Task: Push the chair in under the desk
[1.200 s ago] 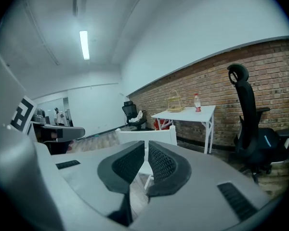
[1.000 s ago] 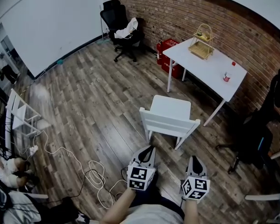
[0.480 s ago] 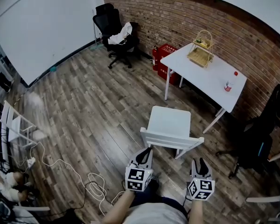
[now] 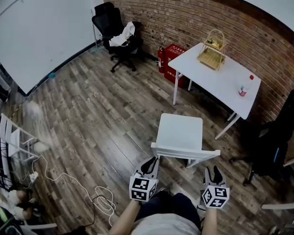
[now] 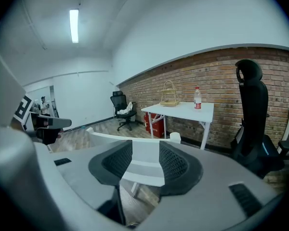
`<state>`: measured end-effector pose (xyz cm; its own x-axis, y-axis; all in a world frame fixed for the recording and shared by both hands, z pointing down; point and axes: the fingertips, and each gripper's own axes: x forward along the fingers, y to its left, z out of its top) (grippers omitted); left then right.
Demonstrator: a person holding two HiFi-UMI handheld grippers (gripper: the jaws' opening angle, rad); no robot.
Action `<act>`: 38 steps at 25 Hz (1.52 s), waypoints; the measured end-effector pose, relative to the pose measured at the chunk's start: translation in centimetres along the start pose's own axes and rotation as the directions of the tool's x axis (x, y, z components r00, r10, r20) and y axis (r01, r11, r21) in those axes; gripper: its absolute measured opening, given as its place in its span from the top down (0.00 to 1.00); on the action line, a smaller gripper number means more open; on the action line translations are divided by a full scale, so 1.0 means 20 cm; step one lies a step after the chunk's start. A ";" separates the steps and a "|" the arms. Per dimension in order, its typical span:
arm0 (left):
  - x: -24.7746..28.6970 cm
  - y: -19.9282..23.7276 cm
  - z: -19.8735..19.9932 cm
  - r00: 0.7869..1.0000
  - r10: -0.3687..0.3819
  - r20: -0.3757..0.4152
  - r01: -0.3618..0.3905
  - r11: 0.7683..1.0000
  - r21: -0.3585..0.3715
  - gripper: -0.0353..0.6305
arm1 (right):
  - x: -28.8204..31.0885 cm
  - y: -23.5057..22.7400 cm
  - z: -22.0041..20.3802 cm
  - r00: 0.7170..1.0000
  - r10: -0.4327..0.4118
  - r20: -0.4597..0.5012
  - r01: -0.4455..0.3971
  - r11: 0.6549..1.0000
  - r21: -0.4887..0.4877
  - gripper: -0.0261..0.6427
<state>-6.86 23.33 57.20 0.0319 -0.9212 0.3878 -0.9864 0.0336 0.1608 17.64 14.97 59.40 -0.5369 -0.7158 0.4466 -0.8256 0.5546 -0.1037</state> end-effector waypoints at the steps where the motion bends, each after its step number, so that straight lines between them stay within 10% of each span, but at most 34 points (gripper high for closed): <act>1: 0.01 0.01 -0.01 1.000 -0.006 -0.008 0.006 1.000 -0.002 0.90 | 0.01 0.00 0.00 1.000 0.005 -0.008 -0.005 1.000 0.000 0.69; 20: 0.22 0.07 -0.12 0.984 -0.095 -0.149 0.096 0.995 0.001 0.55 | 0.29 -0.23 0.02 0.978 0.165 -0.129 -0.180 0.977 -0.113 0.53; 38: 0.36 0.13 -0.17 0.958 -0.143 -0.250 0.159 0.986 0.045 0.46 | 0.52 -0.29 -0.02 0.937 0.229 -0.262 -0.288 0.933 -0.215 0.52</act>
<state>-8.70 18.17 63.41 0.2121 -0.7902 0.5750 -0.9750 -0.1313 0.1793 16.94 4.43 65.04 -0.6468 -0.4326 0.6282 -0.5784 0.8151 -0.0342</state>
